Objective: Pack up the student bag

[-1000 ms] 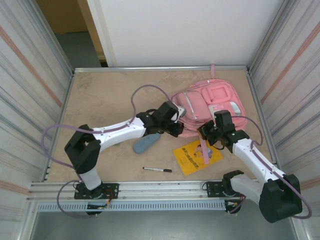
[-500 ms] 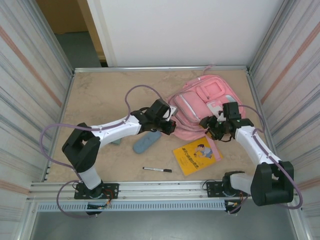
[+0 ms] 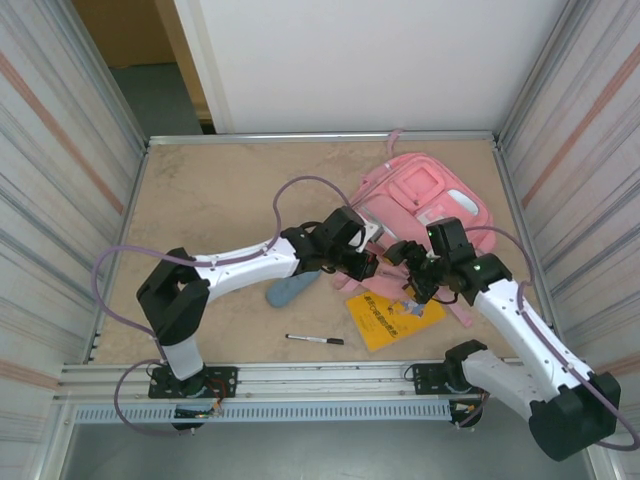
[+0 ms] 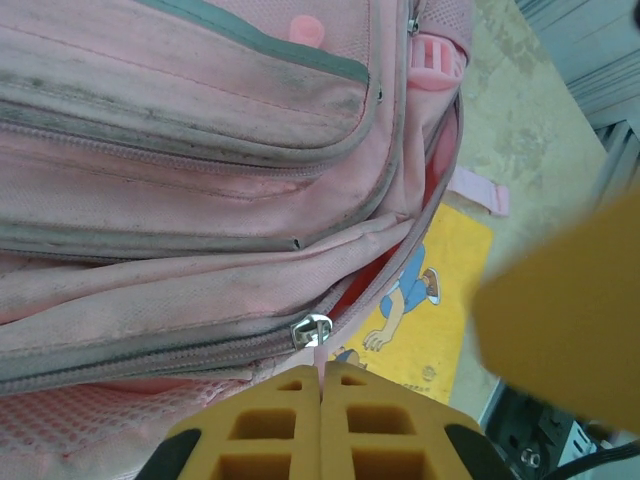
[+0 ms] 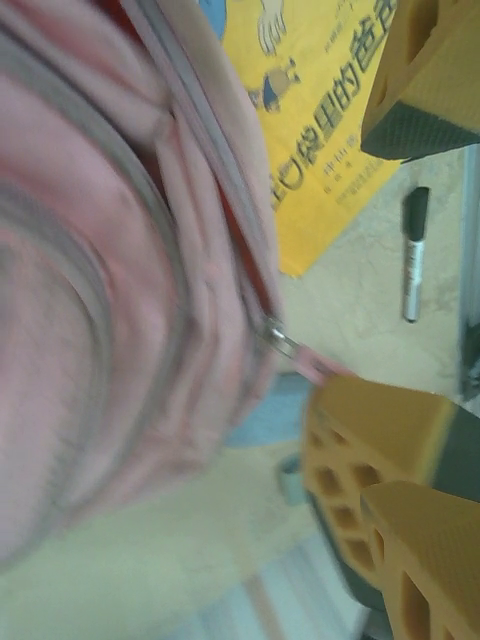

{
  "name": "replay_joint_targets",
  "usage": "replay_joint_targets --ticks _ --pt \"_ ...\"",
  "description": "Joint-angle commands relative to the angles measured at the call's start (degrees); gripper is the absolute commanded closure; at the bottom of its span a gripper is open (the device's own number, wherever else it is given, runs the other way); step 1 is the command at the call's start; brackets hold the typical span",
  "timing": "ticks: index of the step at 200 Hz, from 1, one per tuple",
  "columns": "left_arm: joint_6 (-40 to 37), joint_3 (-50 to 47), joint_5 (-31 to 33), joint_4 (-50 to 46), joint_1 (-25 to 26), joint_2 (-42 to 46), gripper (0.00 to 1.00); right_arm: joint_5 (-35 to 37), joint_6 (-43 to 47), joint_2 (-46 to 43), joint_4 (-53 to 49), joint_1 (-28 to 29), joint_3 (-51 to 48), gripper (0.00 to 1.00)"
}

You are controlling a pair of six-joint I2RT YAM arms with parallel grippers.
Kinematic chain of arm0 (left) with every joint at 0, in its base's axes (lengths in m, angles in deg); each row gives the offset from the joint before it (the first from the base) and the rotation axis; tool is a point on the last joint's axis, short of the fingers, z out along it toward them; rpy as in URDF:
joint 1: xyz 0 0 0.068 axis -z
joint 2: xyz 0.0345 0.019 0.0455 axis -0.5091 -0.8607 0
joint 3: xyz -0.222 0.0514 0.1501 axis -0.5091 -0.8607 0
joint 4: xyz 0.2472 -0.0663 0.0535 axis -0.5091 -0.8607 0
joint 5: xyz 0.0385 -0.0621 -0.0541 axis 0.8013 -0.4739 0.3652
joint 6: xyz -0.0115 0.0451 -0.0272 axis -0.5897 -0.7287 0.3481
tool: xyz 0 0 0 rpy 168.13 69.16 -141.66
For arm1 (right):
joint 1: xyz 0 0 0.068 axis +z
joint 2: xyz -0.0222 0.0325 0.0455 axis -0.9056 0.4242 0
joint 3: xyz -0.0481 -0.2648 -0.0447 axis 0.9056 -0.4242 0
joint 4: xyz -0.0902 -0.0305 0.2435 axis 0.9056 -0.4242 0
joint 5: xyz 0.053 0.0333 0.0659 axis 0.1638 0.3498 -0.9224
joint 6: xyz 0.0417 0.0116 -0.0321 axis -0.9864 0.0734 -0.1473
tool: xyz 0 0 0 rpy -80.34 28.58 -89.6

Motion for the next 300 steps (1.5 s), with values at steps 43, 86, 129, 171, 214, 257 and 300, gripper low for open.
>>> replay_joint_targets --ticks 43,86,129,171,214,257,300 --pt "-1.72 3.02 4.82 -1.81 3.85 2.13 1.0 -2.59 -2.91 12.01 7.75 -0.13 -0.48 0.23" --pt "-1.22 0.92 6.99 -2.08 3.86 2.54 1.0 -0.57 2.35 16.2 10.45 0.17 -0.29 0.71" --pt "0.63 -3.41 10.73 -6.46 -1.61 3.89 1.0 0.0 10.06 13.41 8.26 -0.84 -0.93 0.89" --pt "-0.51 -8.43 11.86 -6.05 -9.4 6.66 1.0 -10.85 33.43 15.0 5.54 -4.94 6.4 1.0" --pt "-1.75 -11.83 7.57 -3.28 -12.43 8.08 1.0 -12.01 51.25 18.51 -0.06 -9.02 12.22 1.0" --pt "0.0 -14.88 5.64 -0.11 -7.42 10.15 1.0 -7.47 52.45 25.72 3.2 -10.78 15.6 1.0" --pt "3.0 -15.51 7.92 3.22 -3.68 8.76 1.0 -4.96 49.03 32.92 8.73 -13.98 15.68 0.82"
